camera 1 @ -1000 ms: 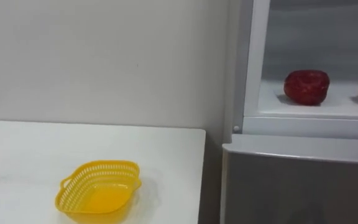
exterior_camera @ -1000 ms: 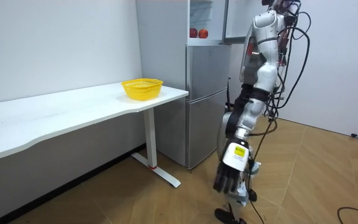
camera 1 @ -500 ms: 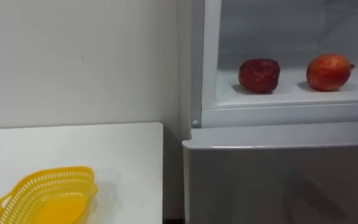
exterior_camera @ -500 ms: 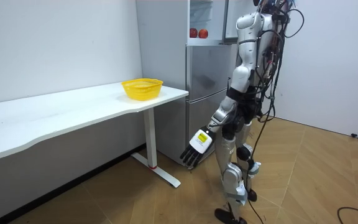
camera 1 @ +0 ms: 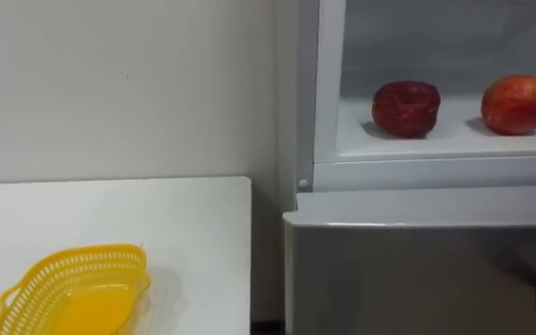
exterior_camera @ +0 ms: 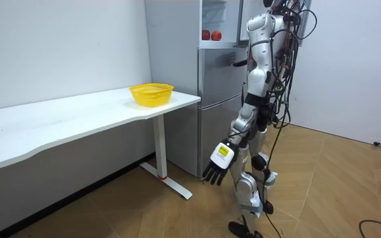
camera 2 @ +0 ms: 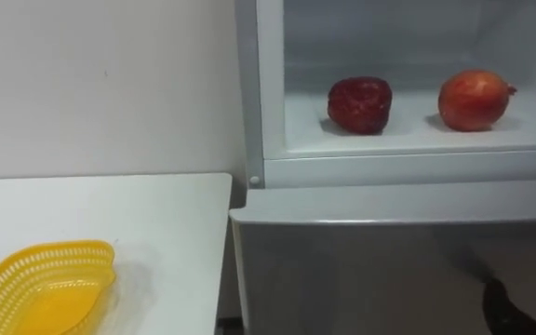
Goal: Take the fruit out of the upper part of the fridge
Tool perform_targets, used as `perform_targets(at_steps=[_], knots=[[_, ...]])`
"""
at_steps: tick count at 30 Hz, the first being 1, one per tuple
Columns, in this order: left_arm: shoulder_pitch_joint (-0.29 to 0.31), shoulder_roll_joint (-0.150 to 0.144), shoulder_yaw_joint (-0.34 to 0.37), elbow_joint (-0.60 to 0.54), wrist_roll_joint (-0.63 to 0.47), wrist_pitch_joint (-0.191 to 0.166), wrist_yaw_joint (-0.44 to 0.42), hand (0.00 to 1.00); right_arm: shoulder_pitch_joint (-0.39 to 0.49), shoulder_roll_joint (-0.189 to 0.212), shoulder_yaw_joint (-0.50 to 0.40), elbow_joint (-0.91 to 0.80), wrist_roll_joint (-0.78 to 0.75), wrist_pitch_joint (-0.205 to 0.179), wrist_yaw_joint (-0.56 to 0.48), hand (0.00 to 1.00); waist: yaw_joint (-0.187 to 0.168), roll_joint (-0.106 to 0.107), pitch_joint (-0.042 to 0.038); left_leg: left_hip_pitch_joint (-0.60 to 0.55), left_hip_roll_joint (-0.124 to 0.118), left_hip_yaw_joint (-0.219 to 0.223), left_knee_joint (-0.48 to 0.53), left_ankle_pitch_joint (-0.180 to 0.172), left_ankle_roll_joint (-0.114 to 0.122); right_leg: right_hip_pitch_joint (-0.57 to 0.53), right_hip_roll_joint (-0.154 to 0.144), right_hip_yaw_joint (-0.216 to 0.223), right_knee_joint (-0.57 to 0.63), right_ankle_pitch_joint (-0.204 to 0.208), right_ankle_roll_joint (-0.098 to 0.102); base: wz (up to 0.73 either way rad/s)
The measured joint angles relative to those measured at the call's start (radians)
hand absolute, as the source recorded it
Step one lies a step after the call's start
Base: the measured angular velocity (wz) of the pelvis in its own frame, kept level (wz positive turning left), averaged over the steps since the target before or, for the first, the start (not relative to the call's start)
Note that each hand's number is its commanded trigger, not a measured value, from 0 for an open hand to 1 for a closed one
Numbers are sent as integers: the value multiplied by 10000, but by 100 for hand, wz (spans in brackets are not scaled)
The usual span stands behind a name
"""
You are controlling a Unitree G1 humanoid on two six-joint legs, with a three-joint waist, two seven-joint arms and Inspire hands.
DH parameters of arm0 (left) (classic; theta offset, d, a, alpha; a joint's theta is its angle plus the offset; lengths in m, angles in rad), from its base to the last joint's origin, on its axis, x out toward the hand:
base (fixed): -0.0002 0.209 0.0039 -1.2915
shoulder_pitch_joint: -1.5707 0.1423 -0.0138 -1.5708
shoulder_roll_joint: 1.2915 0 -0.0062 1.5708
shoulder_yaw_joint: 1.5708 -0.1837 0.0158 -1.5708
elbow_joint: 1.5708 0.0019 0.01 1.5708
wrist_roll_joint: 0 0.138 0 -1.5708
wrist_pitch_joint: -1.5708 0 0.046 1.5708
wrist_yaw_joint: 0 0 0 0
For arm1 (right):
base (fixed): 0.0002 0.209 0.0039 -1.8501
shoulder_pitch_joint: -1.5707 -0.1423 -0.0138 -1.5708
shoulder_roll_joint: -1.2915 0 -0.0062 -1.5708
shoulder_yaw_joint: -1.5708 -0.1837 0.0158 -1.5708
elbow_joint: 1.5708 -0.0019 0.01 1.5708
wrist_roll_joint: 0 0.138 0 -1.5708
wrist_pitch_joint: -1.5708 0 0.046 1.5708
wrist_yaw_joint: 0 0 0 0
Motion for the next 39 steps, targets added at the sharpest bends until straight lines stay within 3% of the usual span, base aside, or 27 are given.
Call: perform_targets(at_steps=[4,8,12,20,29,35,39], knots=[[-172,11,-154,13,5,-10,-234,0,-7,-65,395,-1116,-663,-192,4,0,15,10,-24,-93,22,63,3,1,1,-108,5,-4,79,18,-14,-1],[-540,36,-339,244,5,-53,-454,0,-43,-296,1268,-1435,-1367,-620,48,0,303,-66,-42,-37,65,66,10,1,1,-49,54,27,36,108,-39,0],[-698,136,-366,598,6,-188,-554,0,-243,-326,1821,-1436,-1573,-662,315,0,527,-167,17,-78,133,63,1,-1,0,-35,126,-4,-36,219,-68,2],[-635,253,-338,887,430,-171,-855,0,-1206,-660,1829,-1597,-1580,-1008,400,0,768,-298,5,-66,146,34,-23,-3,1,77,156,-48,-199,314,-47,3],[-807,227,-328,698,1330,35,-836,0,-2493,-1139,1773,-1596,-1455,-988,658,0,769,-435,-18,-72,146,-65,-7,-1,3,105,158,-120,-203,325,-59,1],[-786,290,-208,314,1912,323,-1161,0,-3127,-1283,1285,-1575,-1020,-940,1050,0,787,-538,64,-95,144,-178,0,0,4,104,137,-264,-208,325,-59,6],[-797,278,99,270,2066,535,-1381,0,-3612,-1365,747,-1172,-389,-712,1339,0,814,-587,36,-231,139,-304,66,0,4,104,123,-379,-206,325,-60,6]])
